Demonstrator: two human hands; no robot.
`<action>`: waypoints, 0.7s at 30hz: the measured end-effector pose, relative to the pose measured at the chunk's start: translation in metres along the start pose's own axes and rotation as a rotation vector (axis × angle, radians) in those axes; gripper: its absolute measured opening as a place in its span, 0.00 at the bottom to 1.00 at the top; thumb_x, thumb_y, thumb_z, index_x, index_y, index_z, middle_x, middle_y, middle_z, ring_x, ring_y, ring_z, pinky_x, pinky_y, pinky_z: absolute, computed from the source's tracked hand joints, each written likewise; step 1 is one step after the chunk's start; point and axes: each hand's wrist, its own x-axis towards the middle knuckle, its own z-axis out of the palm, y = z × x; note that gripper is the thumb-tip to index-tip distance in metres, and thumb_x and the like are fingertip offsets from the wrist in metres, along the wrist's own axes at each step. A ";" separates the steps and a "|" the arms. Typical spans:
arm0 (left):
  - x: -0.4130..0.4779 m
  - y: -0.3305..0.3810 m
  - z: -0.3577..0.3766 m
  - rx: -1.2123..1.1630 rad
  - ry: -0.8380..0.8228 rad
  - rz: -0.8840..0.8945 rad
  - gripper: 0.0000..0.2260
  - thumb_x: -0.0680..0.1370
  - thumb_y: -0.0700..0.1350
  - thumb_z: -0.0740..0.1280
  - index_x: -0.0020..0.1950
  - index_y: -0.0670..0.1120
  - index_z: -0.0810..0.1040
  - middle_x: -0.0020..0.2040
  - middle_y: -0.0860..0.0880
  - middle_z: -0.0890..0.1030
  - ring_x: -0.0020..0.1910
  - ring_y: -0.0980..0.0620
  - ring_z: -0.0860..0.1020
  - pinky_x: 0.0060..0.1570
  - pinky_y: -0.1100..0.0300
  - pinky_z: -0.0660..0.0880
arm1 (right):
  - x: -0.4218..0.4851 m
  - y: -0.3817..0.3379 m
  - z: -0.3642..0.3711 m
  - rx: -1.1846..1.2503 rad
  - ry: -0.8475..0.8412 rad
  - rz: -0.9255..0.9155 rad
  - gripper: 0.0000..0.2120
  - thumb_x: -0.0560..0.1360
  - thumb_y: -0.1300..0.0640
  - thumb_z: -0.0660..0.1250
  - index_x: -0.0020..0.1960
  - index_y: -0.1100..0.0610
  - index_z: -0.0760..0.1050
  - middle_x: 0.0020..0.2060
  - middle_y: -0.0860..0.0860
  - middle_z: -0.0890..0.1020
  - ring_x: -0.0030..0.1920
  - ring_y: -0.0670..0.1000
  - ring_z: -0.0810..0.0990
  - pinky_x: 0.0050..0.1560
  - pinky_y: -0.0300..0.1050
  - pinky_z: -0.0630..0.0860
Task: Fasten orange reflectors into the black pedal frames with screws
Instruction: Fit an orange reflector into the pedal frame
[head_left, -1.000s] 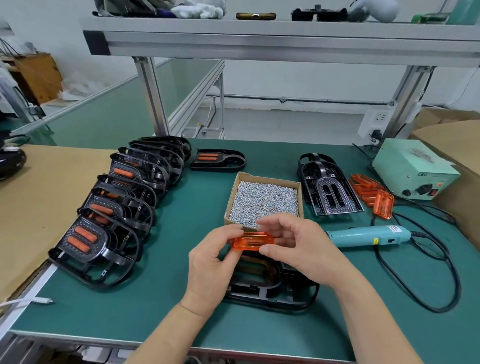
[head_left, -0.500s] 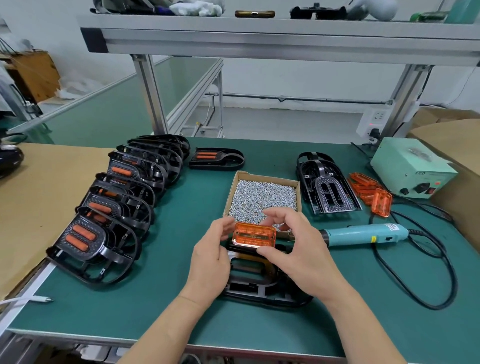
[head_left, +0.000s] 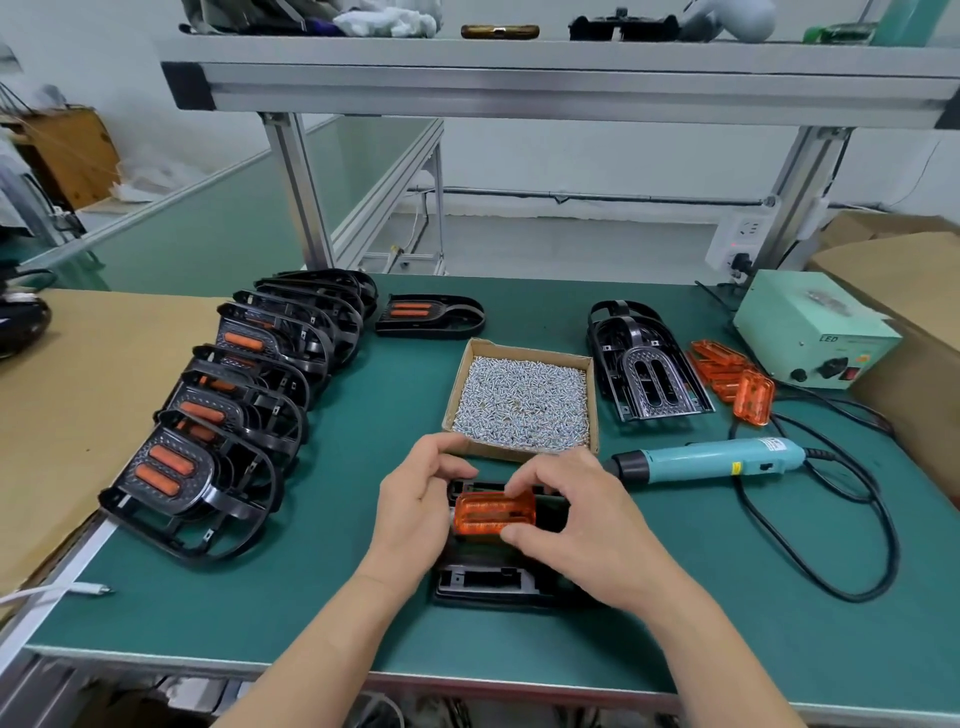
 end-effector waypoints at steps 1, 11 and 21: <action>-0.001 0.001 -0.001 -0.001 -0.001 -0.008 0.26 0.74 0.26 0.54 0.56 0.53 0.79 0.43 0.49 0.84 0.50 0.54 0.81 0.59 0.54 0.76 | -0.001 -0.002 0.003 -0.005 -0.019 0.002 0.12 0.68 0.50 0.77 0.49 0.44 0.79 0.44 0.40 0.75 0.55 0.39 0.71 0.51 0.29 0.65; -0.003 0.004 -0.002 0.099 -0.058 0.058 0.18 0.74 0.31 0.64 0.56 0.53 0.77 0.44 0.55 0.84 0.48 0.60 0.81 0.55 0.62 0.75 | -0.003 -0.007 0.007 -0.182 -0.130 -0.053 0.03 0.74 0.49 0.72 0.47 0.47 0.84 0.49 0.39 0.78 0.54 0.45 0.66 0.60 0.43 0.67; -0.002 0.005 0.003 0.384 -0.185 0.225 0.12 0.72 0.51 0.75 0.53 0.51 0.81 0.48 0.61 0.78 0.54 0.59 0.73 0.56 0.64 0.69 | -0.002 0.005 0.009 -0.251 -0.048 -0.143 0.07 0.78 0.55 0.68 0.44 0.49 0.85 0.45 0.42 0.79 0.51 0.48 0.68 0.58 0.44 0.67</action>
